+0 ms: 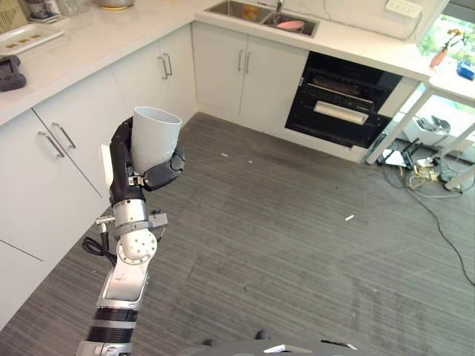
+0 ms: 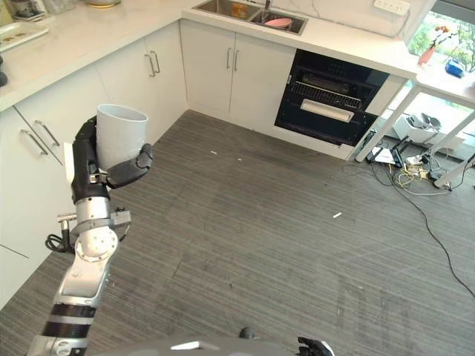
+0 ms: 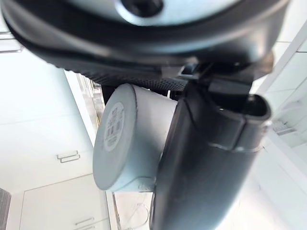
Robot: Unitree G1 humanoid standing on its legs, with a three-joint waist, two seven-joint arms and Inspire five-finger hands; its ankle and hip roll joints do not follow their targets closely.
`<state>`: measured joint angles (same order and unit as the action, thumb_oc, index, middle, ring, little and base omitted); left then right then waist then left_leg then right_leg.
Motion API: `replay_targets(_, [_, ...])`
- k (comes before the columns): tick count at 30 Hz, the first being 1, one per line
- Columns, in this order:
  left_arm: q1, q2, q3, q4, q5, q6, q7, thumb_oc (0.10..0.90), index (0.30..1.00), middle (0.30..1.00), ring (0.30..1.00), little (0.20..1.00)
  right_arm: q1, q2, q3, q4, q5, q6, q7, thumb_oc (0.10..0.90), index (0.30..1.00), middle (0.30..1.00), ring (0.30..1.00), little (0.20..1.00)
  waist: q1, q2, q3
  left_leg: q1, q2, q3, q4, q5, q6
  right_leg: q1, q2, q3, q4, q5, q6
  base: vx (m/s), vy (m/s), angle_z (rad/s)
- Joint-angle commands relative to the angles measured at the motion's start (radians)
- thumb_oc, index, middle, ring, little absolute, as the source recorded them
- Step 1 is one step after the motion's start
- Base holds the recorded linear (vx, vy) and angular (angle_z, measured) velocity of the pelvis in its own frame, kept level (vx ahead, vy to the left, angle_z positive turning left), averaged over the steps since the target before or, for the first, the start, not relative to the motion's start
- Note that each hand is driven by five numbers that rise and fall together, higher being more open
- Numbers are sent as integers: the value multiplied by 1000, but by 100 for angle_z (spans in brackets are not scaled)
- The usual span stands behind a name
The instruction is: Place the dishes in the dishwasher.
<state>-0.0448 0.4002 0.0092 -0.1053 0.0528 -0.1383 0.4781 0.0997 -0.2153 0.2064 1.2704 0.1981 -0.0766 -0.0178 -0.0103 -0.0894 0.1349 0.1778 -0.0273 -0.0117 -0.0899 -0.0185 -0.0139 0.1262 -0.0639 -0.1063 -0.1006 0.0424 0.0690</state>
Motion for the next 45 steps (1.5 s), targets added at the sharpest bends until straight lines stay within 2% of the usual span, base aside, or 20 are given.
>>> replay_targets(1, [-109,28,10,-139,-2,-99,-20,400,300,300,300,300,-22,-44,-3,5,29,-11,0,800,900,900,900,900,-22,40,-19,-49,37,99,3,29,-53,-15,16,-60,13,-24,18,0,0,0])
replay_targets(6, [-135,31,9,-138,-30,-99,-31,400,300,300,300,300,-23,-69,-9,-15,31,-10,-2,800,900,900,900,900,-46,83,-22,-44,34,106,3,27,-52,-9,5,-57,13,-28,19,17,-5,0])
replay_targets(14, [-110,1,21,-133,-41,-96,-21,400,300,300,300,300,-18,-43,-4,-33,43,-19,-9,800,900,900,900,900,-54,77,4,-45,53,108,20,27,-67,-10,15,-66,21,-44,5,40,-66,0])
replay_targets(16, [-112,-2,23,-128,-46,-100,-8,400,300,300,300,300,-17,-37,1,-44,42,-31,-19,800,900,900,900,900,-51,67,23,-79,57,110,89,12,-74,-15,13,-64,24,-43,2,-80,-90,0])
replay_targets(17, [-128,-10,23,-126,-60,-106,9,400,300,300,300,300,-24,-44,18,-61,28,-36,-18,800,900,900,900,900,-44,55,56,-143,62,111,231,16,-92,-25,12,-65,31,-40,-5,-74,-143,6])
replay_targets(18, [-128,-13,25,-130,-56,-108,11,400,300,300,300,300,-8,-51,38,-69,-6,-39,-19,800,900,900,900,900,-27,41,75,-214,67,109,372,66,-115,-15,10,-62,32,-54,-17,-69,-141,6])
replay_targets(21, [-118,-20,23,-135,-61,-121,20,400,300,300,300,300,7,-55,53,-97,-19,-41,-15,800,900,900,900,900,-5,26,100,-324,66,110,496,121,-135,12,8,-71,26,-71,-29,94,-94,14])
replay_targets(24, [-79,-29,26,-132,-67,-116,22,400,300,300,300,300,6,-43,66,-92,-48,-30,-27,800,900,900,900,900,26,29,78,-433,88,217,260,130,-98,81,9,-63,13,-125,-11,478,88,32])
replay_targets(27, [-50,-29,34,-146,-48,-108,29,400,300,300,300,300,10,-46,85,-90,-89,-30,-32,800,900,900,900,900,53,29,60,-474,108,272,95,183,-97,126,4,-42,13,-162,6,447,121,12])
replay_targets(31, [-21,-28,49,-160,-31,-90,32,400,300,300,300,300,9,-44,102,-75,-143,-24,-44,800,900,900,900,900,98,15,25,-500,142,204,30,252,-113,219,-33,20,21,-196,31,568,170,-31])
replay_targets(33, [-5,-19,55,-176,-29,-83,26,400,300,300,300,300,34,-34,81,-77,-137,-25,-41,800,900,900,900,900,97,6,5,-466,138,205,29,286,-102,242,-62,45,79,-186,58,488,212,-55])
replay_targets(35, [-16,-2,42,-174,-16,-79,19,400,300,300,300,300,47,-32,63,-73,-117,-28,-34,800,900,900,900,900,88,-7,-1,-437,119,213,26,292,-84,217,-91,48,161,-110,79,335,173,-59])
replay_targets(37, [-31,27,24,-183,-3,-70,-6,400,300,300,300,300,59,-30,49,-64,-102,-25,-25,800,900,900,900,900,78,-25,-16,-380,74,223,16,246,-46,152,-125,79,307,27,102,426,307,-73])
replay_targets(38, [-36,55,8,-191,-3,-67,-30,400,300,300,300,300,74,-29,31,-77,-79,-28,-22,800,900,900,900,900,58,-14,-13,-321,56,233,7,207,-16,87,-131,93,493,192,124,331,292,-41])
replay_targets(39, [-36,55,8,-191,-3,-67,-30,400,300,300,300,300,74,-29,31,-77,-79,-28,-22,800,900,900,900,900,58,-14,-13,-321,56,233,7,207,-16,87,-131,93,493,192,124,366,332,-18])
replay_targets(40, [-40,72,3,-197,-4,-61,-46,400,300,300,300,300,80,-28,24,-88,-71,-28,-21,800,900,900,900,900,45,4,-8,-286,57,231,3,186,-2,53,-136,80,583,261,124,252,251,8])
replay_targets(42, [-39,95,-9,-196,-3,-58,-78,400,300,300,300,300,93,-28,20,-123,-67,-32,-22,800,900,900,900,900,4,31,22,-221,52,218,3,139,21,-40,-123,78,762,266,120,465,344,13])
replay_targets(43, [-50,101,-47,-180,-15,-53,-112,400,300,300,300,300,-63,-12,28,-84,-50,9,-64,800,900,900,900,900,20,51,24,-189,51,196,3,113,35,-101,-102,54,812,230,114,757,328,31])
replay_targets(44, [-48,83,-84,-154,-60,-58,-130,400,300,300,300,300,-101,21,26,-59,-52,1,-74,800,900,900,900,900,-6,76,47,-134,37,143,3,79,39,-232,-36,44,865,109,96,760,247,38])
replay_targets(45, [-47,70,-100,-145,-95,-67,-141,400,300,300,300,300,-100,20,14,-59,-34,0,-72,800,900,900,900,900,-23,78,55,-104,32,124,3,64,37,-286,-18,20,842,60,86,549,149,33])
